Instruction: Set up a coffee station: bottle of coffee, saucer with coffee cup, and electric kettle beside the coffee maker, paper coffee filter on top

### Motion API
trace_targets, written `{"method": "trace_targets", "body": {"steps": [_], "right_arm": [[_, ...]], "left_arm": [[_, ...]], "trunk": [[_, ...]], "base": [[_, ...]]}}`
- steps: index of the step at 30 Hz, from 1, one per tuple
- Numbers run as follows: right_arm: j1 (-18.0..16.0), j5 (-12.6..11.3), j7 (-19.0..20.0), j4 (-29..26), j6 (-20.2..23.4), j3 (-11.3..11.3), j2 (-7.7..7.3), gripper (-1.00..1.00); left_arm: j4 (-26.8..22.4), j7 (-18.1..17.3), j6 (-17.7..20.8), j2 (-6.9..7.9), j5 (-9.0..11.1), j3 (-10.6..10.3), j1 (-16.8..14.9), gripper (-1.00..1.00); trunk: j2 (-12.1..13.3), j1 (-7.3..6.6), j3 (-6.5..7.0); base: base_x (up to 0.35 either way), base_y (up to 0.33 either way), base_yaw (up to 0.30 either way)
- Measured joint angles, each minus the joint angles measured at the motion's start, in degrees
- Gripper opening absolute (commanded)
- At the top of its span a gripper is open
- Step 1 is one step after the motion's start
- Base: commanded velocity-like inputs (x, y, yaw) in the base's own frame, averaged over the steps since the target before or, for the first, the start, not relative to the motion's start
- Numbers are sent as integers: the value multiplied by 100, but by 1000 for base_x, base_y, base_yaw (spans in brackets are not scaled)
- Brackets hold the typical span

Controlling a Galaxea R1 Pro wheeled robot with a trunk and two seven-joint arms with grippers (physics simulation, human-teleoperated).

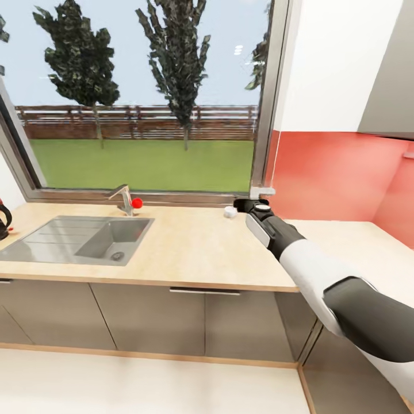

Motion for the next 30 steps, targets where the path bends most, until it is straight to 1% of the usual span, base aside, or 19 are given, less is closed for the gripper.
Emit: {"method": "trace_targets", "body": {"steps": [1, 7, 15, 19, 25, 27, 30], "right_arm": [[1, -5, 3, 89, -5, 3, 4, 100], [1, -16, 19, 175, -3, -1, 10, 100], [20, -17, 27, 181, 17, -3, 5, 100], [27, -17, 32, 180, 18, 3, 7, 100], [29, -18, 26, 177, 1, 6, 6, 100], [29, -18, 25, 178, -4, 6, 6, 100], [28, -18, 26, 170, -7, 6, 11, 100]], "left_arm": [[2, 0, 0, 2, 1, -4, 0, 100], [3, -1, 0, -15, -2, -9, 0, 100], [-1, -1, 0, -32, -3, -9, 0, 100], [2, 0, 0, -32, -2, -9, 0, 100], [3, 1, 1, -32, -3, -9, -1, 100], [3, 0, 0, -32, -4, -9, -1, 100], [5, -1, 0, -32, -3, -9, 0, 100]], "trunk": [[0, 0, 0], [-1, 0, 0], [-1, 0, 0], [-1, 0, 0], [0, 0, 1], [0, 1, 1], [0, 2, 0]], "base": [[324, 151, 0], [327, 92, 0], [331, 7, 0], [312, 132, -11], [277, 199, -224], [198, 91, -255], [91, 29, -93]]}}
